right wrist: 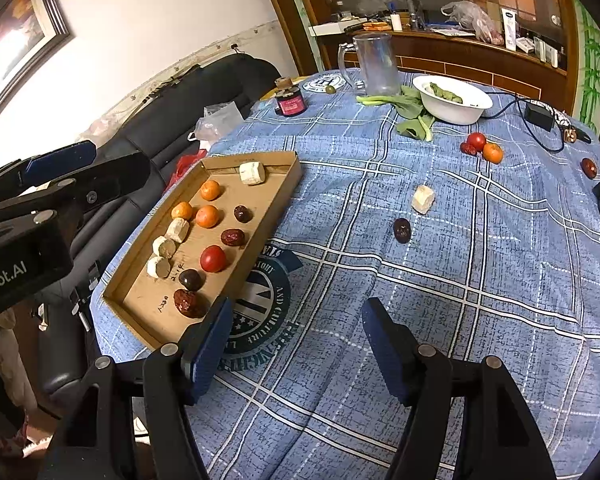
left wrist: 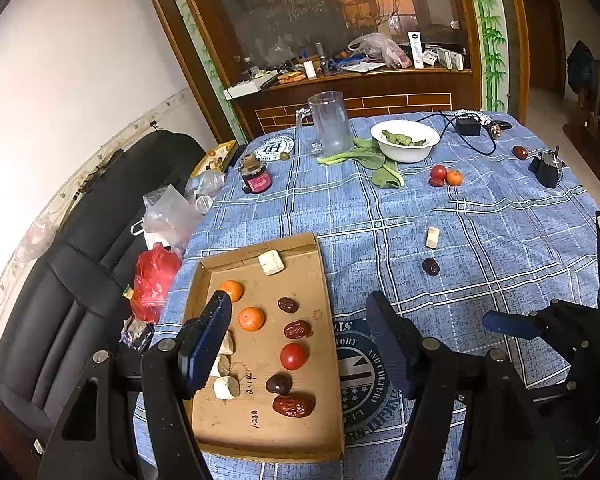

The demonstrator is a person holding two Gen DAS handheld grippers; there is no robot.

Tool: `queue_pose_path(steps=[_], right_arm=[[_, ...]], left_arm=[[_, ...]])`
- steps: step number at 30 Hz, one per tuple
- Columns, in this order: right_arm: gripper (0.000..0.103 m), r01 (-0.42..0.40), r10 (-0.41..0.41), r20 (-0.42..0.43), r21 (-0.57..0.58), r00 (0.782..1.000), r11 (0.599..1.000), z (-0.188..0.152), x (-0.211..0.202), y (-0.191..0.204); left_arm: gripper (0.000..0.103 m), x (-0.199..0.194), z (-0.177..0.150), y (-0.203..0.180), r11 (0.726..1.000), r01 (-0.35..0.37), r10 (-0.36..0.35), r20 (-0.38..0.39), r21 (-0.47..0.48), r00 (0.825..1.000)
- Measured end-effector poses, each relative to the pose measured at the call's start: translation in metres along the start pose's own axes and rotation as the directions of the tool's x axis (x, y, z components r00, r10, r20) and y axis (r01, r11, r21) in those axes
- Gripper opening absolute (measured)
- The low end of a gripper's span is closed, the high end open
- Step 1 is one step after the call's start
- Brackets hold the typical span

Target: Organize fruits

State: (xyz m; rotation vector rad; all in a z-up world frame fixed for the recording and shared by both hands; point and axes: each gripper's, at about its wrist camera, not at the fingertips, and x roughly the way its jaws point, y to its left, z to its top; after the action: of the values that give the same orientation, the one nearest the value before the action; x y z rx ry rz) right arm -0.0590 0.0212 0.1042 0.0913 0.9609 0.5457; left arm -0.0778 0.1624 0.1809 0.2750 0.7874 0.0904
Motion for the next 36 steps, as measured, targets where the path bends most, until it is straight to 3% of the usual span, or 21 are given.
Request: queue_pose_path(steps=[5, 8, 9, 11, 15, 20, 26, 33, 36], right_arm=[[0.072, 0.006, -0.005, -0.024, 0.031, 1.000, 0.999, -0.003, 0.009, -0.010], [0.072, 0.018, -0.016, -0.044, 0.046, 0.999, 0.999, -0.004, 0.015, -0.015], [0.072, 0.022, -0.019, -0.049, 0.047, 0.999, 0.999, -0.005, 0.017, -0.016], [0.072, 0.025, -0.022, -0.056, 0.046, 0.998, 0.999, -0.005, 0.020, -0.016], [0.072, 0.028, -0.024, -0.080, 0.043, 0.996, 0.999, -0.005, 0.030, -0.015], [0.072, 0.090, -0.087, -0.068, 0.053, 0.994, 0.995, 0.003, 0.034, -0.030], [0.072, 0.142, -0.133, -0.072, 0.127, 0.988, 0.982, 0.017, 0.039, -0.064], [0.072, 0.192, -0.186, -0.067, 0.101, 0.980, 0.976, 0.050, 0.063, -0.085], [0.072, 0.194, -0.186, -0.072, 0.126, 0.980, 0.973, 0.068, 0.075, -0.097]], left_arm=[[0.069, 0.008, -0.002, 0.003, 1.000, 0.014, -0.014, 0.004, -0.028, 1.000], [0.070, -0.001, -0.002, 0.013, 0.996, 0.023, -0.016, 0.082, -0.082, 0.996], [0.072, -0.005, -0.002, 0.017, 0.995, 0.021, -0.010, 0.108, -0.098, 0.994], [0.089, -0.016, -0.002, 0.028, 0.990, 0.002, 0.024, 0.179, -0.144, 0.984], [0.091, -0.026, -0.003, 0.048, 0.976, -0.009, 0.064, 0.244, -0.218, 0.968], [0.093, -0.014, -0.004, 0.059, 0.969, -0.017, 0.068, 0.201, -0.245, 0.977], [0.093, 0.015, -0.010, 0.053, 0.971, 0.023, 0.003, 0.106, -0.238, 0.994], [0.093, 0.030, -0.020, 0.054, 0.967, 0.021, -0.002, 0.074, -0.255, 0.997], [0.093, 0.046, -0.022, 0.043, 0.969, 0.070, -0.063, 0.037, -0.236, 0.997]])
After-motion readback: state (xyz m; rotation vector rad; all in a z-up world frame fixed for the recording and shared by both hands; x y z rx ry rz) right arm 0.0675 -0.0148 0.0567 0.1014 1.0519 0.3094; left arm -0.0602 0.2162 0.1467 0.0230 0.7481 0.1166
